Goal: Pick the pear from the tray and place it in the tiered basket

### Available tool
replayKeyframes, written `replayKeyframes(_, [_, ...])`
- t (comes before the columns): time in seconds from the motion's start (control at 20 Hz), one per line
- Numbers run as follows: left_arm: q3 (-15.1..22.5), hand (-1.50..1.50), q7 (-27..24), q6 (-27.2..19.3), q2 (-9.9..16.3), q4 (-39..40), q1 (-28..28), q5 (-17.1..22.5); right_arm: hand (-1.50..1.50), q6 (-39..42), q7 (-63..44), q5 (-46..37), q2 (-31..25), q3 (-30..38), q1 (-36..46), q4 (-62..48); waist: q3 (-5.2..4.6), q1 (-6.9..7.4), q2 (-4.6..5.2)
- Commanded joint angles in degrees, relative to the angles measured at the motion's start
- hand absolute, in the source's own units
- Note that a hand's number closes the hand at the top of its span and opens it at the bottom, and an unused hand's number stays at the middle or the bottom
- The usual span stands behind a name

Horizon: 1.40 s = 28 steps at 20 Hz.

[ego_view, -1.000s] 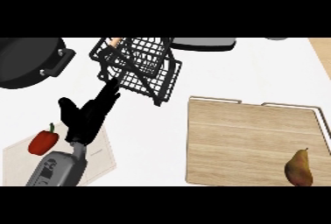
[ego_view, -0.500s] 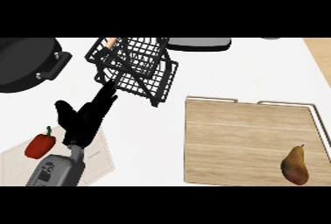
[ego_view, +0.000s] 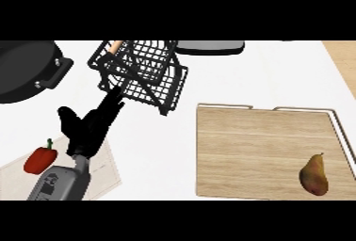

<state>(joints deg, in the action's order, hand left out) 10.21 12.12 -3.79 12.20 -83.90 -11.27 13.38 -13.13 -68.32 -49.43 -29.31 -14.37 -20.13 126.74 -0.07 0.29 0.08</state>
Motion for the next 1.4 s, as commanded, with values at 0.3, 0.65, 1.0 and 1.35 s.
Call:
replayKeyframes(0.3, [-0.64,0.00,-0.68,0.56,-1.43,0.05,1.33,-1.44,-1.50,2.43,-4.86,-7.04,11.74,0.28,3.58,-4.47,0.05,-0.33,-0.09])
replayKeyframes(0.65, [-1.15,0.00,-0.90,0.90,-2.39,0.58,1.62,-3.42,-1.50,1.71,1.05,-7.99,15.98,4.67,5.39,-11.57,0.06,-0.39,-0.06])
replayKeyframes(1.0, [-2.28,0.00,2.54,1.80,-3.64,-0.97,0.85,-3.79,-1.50,-0.94,11.33,-3.75,17.60,10.31,2.04,-16.89,0.08,-0.53,-0.11])
replayKeyframes(1.35, [-4.33,0.00,3.06,2.04,-4.85,-1.65,0.11,-4.08,1.50,2.85,16.87,1.13,18.17,11.17,8.66,-20.59,0.08,-0.34,-0.10])
